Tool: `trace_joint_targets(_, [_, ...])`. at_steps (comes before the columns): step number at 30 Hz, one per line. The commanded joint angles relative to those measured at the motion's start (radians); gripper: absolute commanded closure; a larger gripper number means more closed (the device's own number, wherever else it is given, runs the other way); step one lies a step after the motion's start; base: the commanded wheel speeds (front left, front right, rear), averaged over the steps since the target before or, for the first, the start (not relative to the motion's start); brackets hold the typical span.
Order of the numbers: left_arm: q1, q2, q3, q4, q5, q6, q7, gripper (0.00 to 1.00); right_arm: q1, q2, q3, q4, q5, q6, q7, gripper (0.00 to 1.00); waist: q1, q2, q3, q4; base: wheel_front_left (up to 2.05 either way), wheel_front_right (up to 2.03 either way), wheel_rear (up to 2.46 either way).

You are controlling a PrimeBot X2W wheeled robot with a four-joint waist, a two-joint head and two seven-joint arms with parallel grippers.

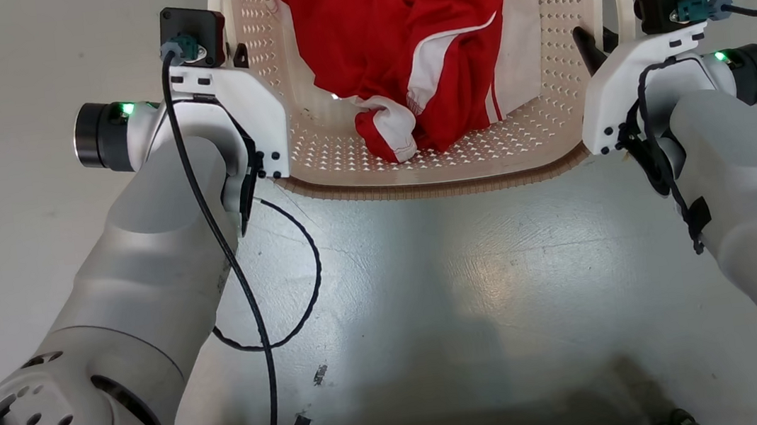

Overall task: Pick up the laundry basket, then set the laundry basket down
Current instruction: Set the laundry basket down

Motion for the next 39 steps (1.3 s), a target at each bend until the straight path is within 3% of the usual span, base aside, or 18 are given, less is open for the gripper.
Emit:
trace_joint_targets(1, [-0.031, 0.019, 0.005, 0.003, 0.006, -0.008, -0.01, 1.0, 0.021, 0.022, 0.016, -0.006, -0.019, 0.015, -0.015, 1.0, 0.0, 0.0, 0.005, -0.001, 0.0, 0.0, 0.0])
trace_joint_targets(22, [-0.043, 0.011, 0.019, 0.014, -0.016, 0.006, -0.012, 1.0, 0.013, 0.023, 0.006, 0.002, -0.013, 0.015, -0.028, 0.98, 0.0, 0.0, 0.019, -0.002, 0.0, 0.0, 0.0])
trace_joint_targets(23, [-0.042, 0.011, 0.023, 0.014, -0.021, 0.01, -0.011, 0.87, 0.008, 0.017, 0.001, 0.002, -0.016, 0.015, -0.041, 0.6, 0.0, 0.0, 0.02, -0.001, 0.0, 0.0, 0.0])
trace_joint_targets(24, [-0.041, 0.01, 0.024, 0.014, -0.022, 0.014, -0.011, 0.87, 0.006, 0.015, -0.003, 0.003, -0.018, 0.015, -0.047, 0.03, 0.0, 0.0, 0.02, 0.0, 0.0, 0.0, 0.0])
trace_joint_targets(25, [-0.04, 0.009, 0.024, 0.014, -0.023, 0.022, -0.011, 0.25, 0.007, 0.015, -0.007, 0.003, -0.019, 0.015, -0.049, 0.0, 0.0, 0.0, 0.021, 0.001, 0.0, 0.0, 0.0])
trace_joint_targets(26, [-0.037, 0.008, 0.025, 0.015, -0.027, 0.03, -0.004, 0.0, 0.003, 0.01, -0.014, 0.003, -0.026, 0.015, -0.065, 0.0, 0.0, 0.0, 0.022, 0.001, 0.0, 0.0, 0.0])
trace_joint_targets(39, [0.003, 0.006, 0.04, 0.016, -0.053, 0.043, -0.025, 0.0, 0.025, 0.015, -0.076, 0.004, -0.059, 0.015, -0.135, 0.0, 0.0, 0.0, -0.029, -0.008, 0.0, 0.0, 0.0])
